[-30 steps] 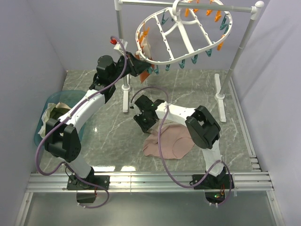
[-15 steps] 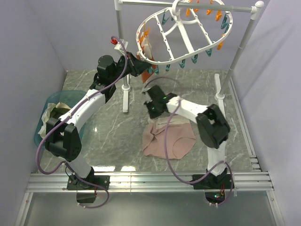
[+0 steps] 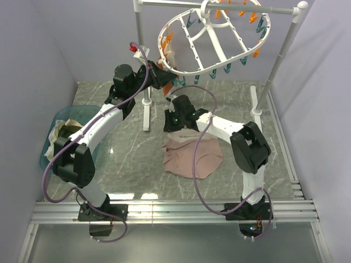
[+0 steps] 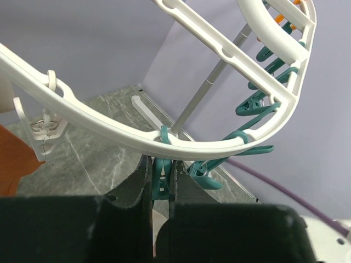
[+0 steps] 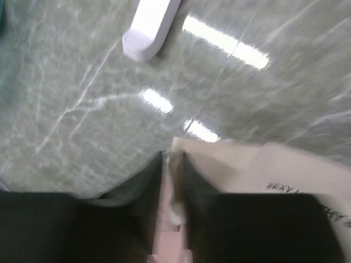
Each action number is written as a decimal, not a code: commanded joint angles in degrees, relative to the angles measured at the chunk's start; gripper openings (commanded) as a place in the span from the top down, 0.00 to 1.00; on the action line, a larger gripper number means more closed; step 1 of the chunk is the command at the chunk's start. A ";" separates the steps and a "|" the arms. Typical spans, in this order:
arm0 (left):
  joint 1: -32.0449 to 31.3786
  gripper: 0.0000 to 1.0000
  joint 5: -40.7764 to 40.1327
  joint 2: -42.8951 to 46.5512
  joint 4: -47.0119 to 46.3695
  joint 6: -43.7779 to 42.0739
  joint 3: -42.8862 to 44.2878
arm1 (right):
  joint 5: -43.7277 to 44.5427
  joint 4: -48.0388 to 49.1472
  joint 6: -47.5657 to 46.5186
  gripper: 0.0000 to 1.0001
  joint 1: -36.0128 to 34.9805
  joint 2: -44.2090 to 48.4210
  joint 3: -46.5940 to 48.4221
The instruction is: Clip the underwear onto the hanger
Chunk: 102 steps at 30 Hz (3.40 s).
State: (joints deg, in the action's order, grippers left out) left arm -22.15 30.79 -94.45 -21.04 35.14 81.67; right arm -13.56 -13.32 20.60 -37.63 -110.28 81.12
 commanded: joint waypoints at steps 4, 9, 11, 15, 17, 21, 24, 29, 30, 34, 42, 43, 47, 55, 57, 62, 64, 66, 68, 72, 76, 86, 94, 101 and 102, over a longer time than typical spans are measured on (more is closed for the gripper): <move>0.44 1.00 0.50 -0.11 0.47 -0.07 2.35 | -2.35 -1.27 -0.73 0.48 2.19 1.72 0.28; 0.44 1.00 0.77 -0.55 0.03 0.37 2.62 | 2.56 -6.26 -8.45 0.49 3.61 9.37 -2.45; 0.44 1.00 0.68 -0.64 -0.14 0.28 2.62 | 3.71 -8.55 -10.31 0.49 2.92 11.04 -4.21; 0.44 1.00 0.50 -0.38 0.38 -0.15 2.53 | 6.44 -14.70 -15.49 0.50 2.21 11.49 -8.52; 0.44 1.00 0.59 -0.29 0.30 -0.15 2.44 | 5.92 -16.64 -17.78 0.56 2.21 10.88 -11.15; 0.53 1.00 0.77 -0.20 0.12 0.02 2.27 | 5.48 -23.31 -23.05 0.59 2.38 8.07 -13.44; 0.53 1.00 0.77 -0.38 0.21 0.02 2.35 | 6.53 -25.43 -25.95 0.58 2.38 7.45 -16.77; 0.53 1.00 0.94 -0.38 0.21 -0.24 2.44 | 11.53 -25.97 -32.53 0.58 6.24 10.69 -24.16; 0.62 1.00 0.94 -0.29 0.29 -0.33 2.44 | 12.06 -25.97 -33.60 0.58 7.73 11.31 -25.13; 0.79 1.00 1.29 -0.03 0.38 -0.33 2.09 | 13.39 -26.76 -38.44 0.57 13.80 13.86 -25.67; 0.88 1.00 1.56 -0.90 0.38 0.02 2.71 | 1.88 -22.82 -20.71 0.52 12.67 13.87 -7.59; 0.88 1.00 1.47 -0.99 0.38 -0.07 2.88 | 3.00 -21.84 -14.86 0.52 12.06 12.82 -6.17; 0.88 1.00 1.12 -0.91 0.47 0.11 2.88 | 9.23 -18.85 -7.26 0.51 7.58 9.21 -0.01; 0.97 1.00 0.77 -0.56 1.35 -0.68 2.97 | 18.39 -21.13 -5.13 0.36 -1.66 -1.33 9.58; 1.23 1.00 0.77 -0.03 1.17 -0.68 2.44 | 19.18 -21.22 -5.39 0.33 -2.27 -2.30 9.41; 1.50 1.00 0.77 0.32 0.65 -0.42 1.39 | 22.35 -21.31 -5.83 0.28 -3.33 -4.59 8.44; 1.59 1.00 0.85 0.24 0.47 -0.51 1.30 | 24.19 -21.31 -6.10 0.28 -3.68 -5.29 8.00; 1.67 1.00 0.94 0.06 0.21 -0.42 1.30 | 25.51 -21.31 -6.19 0.28 -3.77 -5.65 7.65; 1.67 1.00 1.03 0.06 0.12 -0.42 1.39 | 26.74 -21.57 -6.27 0.25 -3.77 -6.79 7.65; 1.94 1.00 1.21 -0.03 -0.06 -0.42 1.48 | 26.22 -22.62 -6.27 0.21 -3.59 -8.11 7.91; 2.20 1.00 1.29 0.24 0.29 -0.68 1.21 | 24.64 -22.54 -6.54 0.05 -2.98 -8.55 7.12; 2.38 1.00 1.47 0.67 0.21 -0.95 0.69 | 29.20 -22.80 -6.45 0.00 -2.19 -8.02 4.57; 2.38 1.00 1.56 0.32 0.03 -1.12 1.56 | 27.46 -23.86 -3.64 0.00 0.00 -10.31 4.22; 2.38 1.00 1.65 0.32 -0.14 -0.77 1.30 | 21.22 -22.72 -3.20 0.00 3.35 -10.39 2.73; 2.38 1.00 1.73 0.24 -0.14 -0.77 1.21 | 20.77 -22.80 -3.37 0.00 3.44 -10.83 2.73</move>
State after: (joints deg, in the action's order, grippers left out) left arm -20.16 32.14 -94.98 -20.10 34.52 82.30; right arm 7.07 -34.57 17.34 -35.27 -118.96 86.17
